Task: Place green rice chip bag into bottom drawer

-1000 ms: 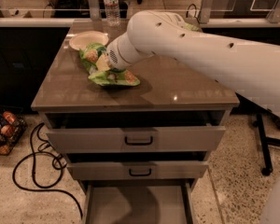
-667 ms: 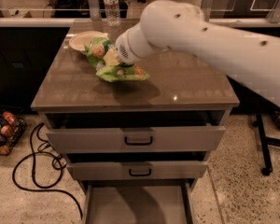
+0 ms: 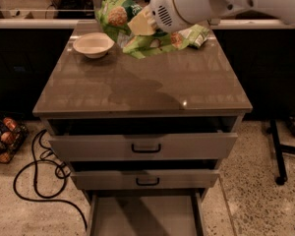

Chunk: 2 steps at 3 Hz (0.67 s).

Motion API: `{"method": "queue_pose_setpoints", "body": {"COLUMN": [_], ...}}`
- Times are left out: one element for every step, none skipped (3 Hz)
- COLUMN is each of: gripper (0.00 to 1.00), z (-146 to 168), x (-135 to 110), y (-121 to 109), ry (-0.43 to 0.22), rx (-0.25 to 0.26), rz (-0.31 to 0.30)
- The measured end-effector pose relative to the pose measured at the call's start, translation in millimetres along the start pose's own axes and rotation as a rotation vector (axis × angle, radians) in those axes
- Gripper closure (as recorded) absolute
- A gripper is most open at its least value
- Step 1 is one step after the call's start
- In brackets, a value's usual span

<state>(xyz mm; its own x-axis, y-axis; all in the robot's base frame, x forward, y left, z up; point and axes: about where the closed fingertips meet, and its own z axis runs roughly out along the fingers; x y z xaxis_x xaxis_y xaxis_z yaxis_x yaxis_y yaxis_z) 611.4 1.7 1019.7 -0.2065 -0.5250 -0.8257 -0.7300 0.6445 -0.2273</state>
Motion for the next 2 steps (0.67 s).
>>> {"method": "queue_pose_setpoints", "body": {"gripper": [1.00,1.00], "z": [-29,-54], "x": [-1,19], "y": [-6,-10], "ry": [-0.012,0.003], "rx": [-0.010,-0.061], "rz": [-0.054,-0.098]}}
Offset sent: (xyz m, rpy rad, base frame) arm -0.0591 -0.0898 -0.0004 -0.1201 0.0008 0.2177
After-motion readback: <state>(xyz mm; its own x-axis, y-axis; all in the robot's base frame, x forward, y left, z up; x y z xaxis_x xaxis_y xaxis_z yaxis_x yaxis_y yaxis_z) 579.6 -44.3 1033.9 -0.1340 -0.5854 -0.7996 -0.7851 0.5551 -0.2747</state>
